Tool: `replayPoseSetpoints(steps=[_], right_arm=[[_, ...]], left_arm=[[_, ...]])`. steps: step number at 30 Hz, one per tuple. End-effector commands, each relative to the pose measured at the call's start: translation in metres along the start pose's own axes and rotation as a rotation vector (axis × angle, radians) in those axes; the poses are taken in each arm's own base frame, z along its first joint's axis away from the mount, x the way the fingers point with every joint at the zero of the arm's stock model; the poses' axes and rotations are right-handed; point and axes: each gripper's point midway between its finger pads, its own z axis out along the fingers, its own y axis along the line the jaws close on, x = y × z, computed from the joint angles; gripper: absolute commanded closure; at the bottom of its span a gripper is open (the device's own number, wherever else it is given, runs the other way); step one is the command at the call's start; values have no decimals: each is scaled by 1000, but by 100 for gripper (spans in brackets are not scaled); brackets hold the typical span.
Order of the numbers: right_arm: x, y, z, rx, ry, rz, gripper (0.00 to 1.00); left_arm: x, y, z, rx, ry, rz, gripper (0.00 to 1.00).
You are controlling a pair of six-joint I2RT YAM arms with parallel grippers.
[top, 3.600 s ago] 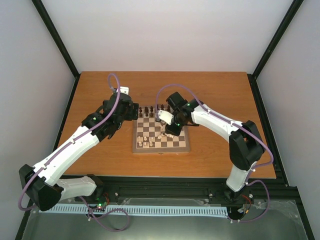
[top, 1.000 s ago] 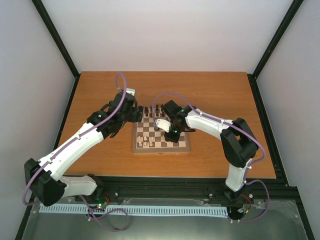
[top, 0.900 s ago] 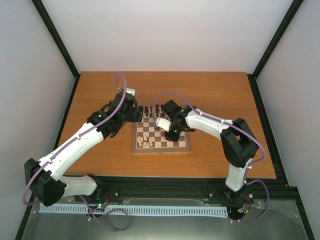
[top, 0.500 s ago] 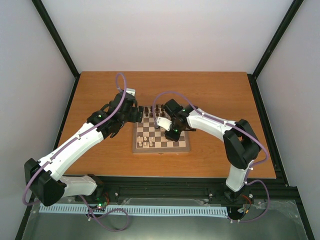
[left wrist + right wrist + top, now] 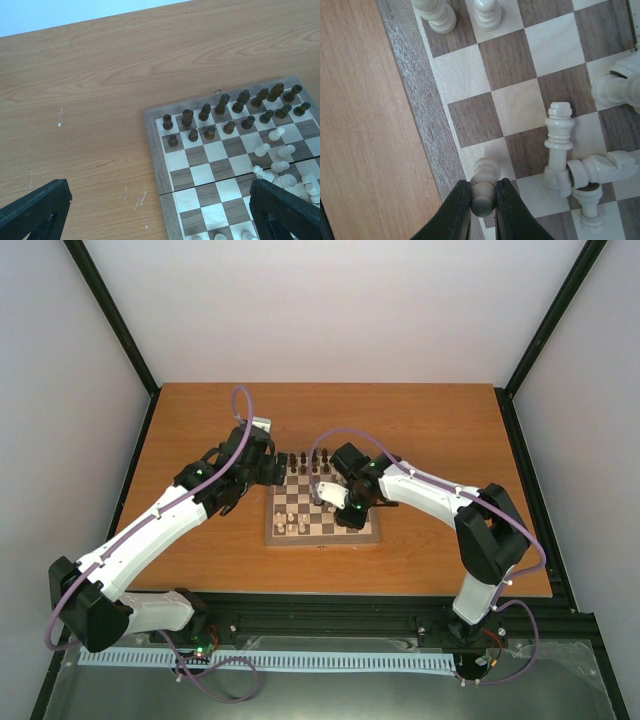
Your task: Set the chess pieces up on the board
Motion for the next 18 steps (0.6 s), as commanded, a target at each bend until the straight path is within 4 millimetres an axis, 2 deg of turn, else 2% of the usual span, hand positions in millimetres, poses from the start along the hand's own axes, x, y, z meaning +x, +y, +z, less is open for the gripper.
replayPoseSetpoints(steps=[1,18], right_arm=[[7,11,7,-23,41,-37,95],[8,8,18,6,64,-45,93]], left_arm=[[-11,-1,-6,8,-14,12,0],[-11,-2,-5,15,-11,13,0]])
